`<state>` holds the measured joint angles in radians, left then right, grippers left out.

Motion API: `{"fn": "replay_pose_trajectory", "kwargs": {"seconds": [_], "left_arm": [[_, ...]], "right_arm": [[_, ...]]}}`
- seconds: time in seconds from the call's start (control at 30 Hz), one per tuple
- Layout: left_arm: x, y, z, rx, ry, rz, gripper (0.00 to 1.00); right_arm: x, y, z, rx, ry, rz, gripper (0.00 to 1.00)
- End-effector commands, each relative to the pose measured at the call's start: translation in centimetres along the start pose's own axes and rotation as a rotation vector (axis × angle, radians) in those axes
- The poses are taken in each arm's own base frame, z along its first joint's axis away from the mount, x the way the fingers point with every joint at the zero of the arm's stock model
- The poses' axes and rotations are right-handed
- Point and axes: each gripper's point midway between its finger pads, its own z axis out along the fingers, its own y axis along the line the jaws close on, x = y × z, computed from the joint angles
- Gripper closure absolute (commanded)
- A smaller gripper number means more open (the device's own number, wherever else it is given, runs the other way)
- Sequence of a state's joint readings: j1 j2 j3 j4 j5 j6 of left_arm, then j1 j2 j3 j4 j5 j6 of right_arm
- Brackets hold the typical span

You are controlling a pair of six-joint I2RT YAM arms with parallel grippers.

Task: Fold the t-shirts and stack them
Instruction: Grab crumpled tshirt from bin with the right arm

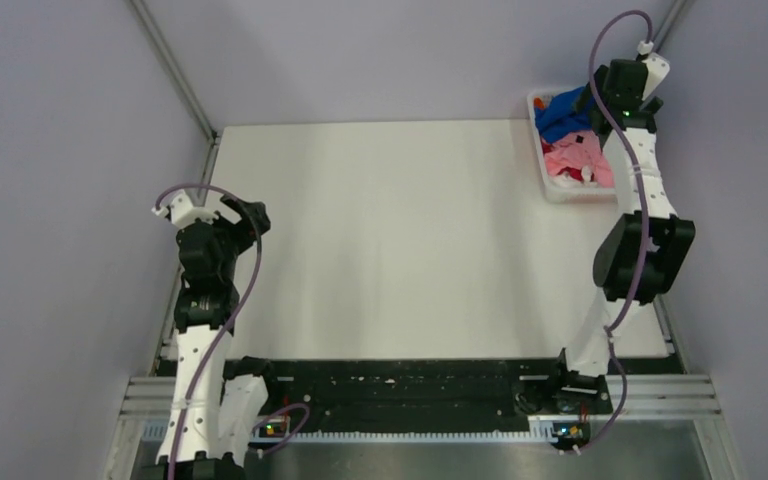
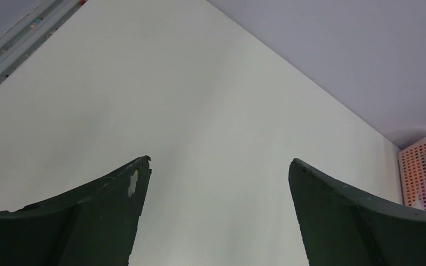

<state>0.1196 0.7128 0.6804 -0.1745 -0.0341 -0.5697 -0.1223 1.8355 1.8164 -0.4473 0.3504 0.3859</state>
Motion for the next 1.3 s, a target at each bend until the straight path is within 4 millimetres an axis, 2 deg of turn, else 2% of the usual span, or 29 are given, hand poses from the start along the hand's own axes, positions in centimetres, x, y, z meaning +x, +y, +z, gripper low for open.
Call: {"fn": "replay_pose_trajectory", "kwargs": {"seconds": [0.0, 0.07, 0.1, 0.13, 0.3, 0.53, 0.67, 0.7, 0.73, 0.8, 0.93, 1.1, 1.2, 1.27], "left_arm": [[-1.4, 0.1, -0.2, -0.001, -0.081, 0.013, 0.01], [-1.2, 0.4, -0.3, -0.002, -0.096, 0.02, 0.01], [-1.2, 0.5, -0.3, 0.002, -0.107, 0.02, 0.01], [-1.2, 0.6, -0.3, -0.001, -0.117, 0.016, 0.01], [-1.8, 1.0, -0.7, -0.018, -0.155, 0.006, 0.01], [-1.5, 1.0, -0.6, -0.017, -0.142, 0.01, 0.01], [-0.9, 0.0, -0.1, 0.045, -0.115, 0.007, 0.01], [-0.8, 0.0, 0.0, 0.043, -0.11, 0.006, 0.01], [-0.7, 0.0, 0.1, 0.041, -0.106, 0.003, 0.01], [-0.5, -0.3, 0.2, 0.057, -0.095, -0.008, 0.01], [-0.2, -2.3, 0.2, 0.168, -0.076, -0.015, 0.01], [-0.1, -2.3, 0.2, 0.17, -0.073, -0.027, 0.01], [0.2, -2.8, 0.0, 0.202, -0.058, -0.032, 0.01], [0.4, -3.1, -0.1, 0.218, -0.045, -0.026, 0.01]], "right_arm": [[-2.5, 1.4, 4.7, -0.036, -0.037, 0.022, 0.01], [-2.4, 2.4, 7.1, -0.053, -0.038, 0.014, 0.01], [-1.5, 2.7, 8.8, -0.049, -0.027, 0.009, 0.01], [-1.9, 3.0, 9.6, -0.052, -0.046, 0.018, 0.01], [-3.2, 3.7, 12.3, -0.054, -0.157, 0.046, 0.01], [-1.2, 4.8, 16.4, -0.103, -0.206, 0.003, 0.06], [-1.3, 4.8, 18.2, -0.091, -0.268, -0.001, 0.17], [-1.7, 4.8, 18.4, -0.085, -0.295, -0.005, 0.23], [-2.0, 4.5, 18.5, -0.069, -0.308, -0.001, 0.34], [-3.7, 4.6, 17.9, -0.066, -0.359, 0.024, 0.58], [-7.5, 5.4, 15.3, -0.097, -0.43, 0.064, 0.78], [-13.7, 6.5, 9.7, -0.164, -0.537, 0.075, 0.81], [-16.1, 7.7, 5.4, -0.219, -0.554, 0.078, 0.87], [-18.0, 9.4, 1.4, -0.295, -0.593, 0.05, 0.89]]}}
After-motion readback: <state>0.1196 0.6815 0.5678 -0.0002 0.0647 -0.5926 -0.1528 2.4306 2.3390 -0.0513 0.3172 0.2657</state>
